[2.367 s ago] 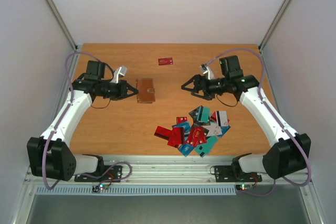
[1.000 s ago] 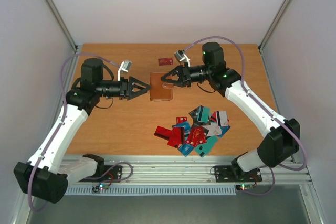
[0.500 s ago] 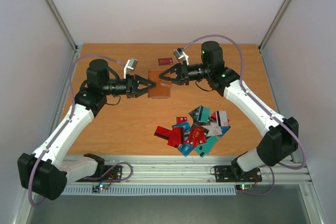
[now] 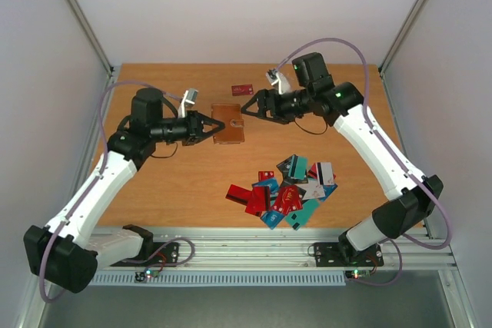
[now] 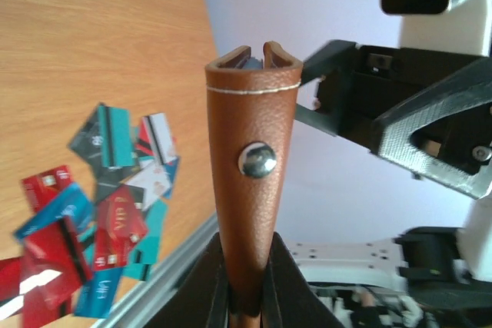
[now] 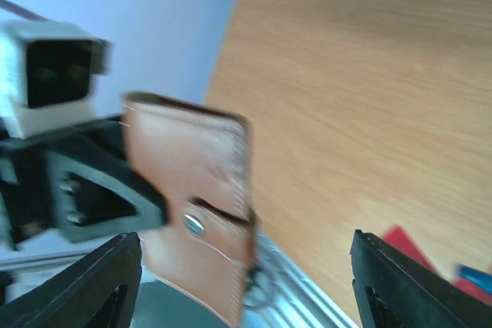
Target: Put the credit cards into the card holder
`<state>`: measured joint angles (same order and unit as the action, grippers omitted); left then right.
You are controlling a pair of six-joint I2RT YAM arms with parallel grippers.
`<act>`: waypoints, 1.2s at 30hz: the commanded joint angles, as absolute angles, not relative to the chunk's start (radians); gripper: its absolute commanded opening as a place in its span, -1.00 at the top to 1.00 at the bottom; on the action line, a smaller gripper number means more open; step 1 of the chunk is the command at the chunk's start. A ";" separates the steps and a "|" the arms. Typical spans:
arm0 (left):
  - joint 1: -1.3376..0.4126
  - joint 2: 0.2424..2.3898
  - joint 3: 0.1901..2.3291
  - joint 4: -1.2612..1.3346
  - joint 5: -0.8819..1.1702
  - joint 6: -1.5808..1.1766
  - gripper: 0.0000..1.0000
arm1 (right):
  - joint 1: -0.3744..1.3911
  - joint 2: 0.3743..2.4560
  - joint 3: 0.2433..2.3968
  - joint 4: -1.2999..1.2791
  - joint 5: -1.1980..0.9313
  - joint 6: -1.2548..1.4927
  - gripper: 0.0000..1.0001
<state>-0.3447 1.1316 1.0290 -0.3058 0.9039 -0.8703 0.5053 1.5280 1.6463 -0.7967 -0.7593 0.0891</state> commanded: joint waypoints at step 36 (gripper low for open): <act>-0.566 1.227 1.279 -0.606 0.585 -0.592 1.00 | 0.774 1.662 1.879 -1.200 -0.181 0.239 0.22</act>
<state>-0.5430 1.2263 1.2327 -0.6518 0.5636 -0.6159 0.7650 1.6733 1.8977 -1.2152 -0.2276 0.2276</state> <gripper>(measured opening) 0.078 0.404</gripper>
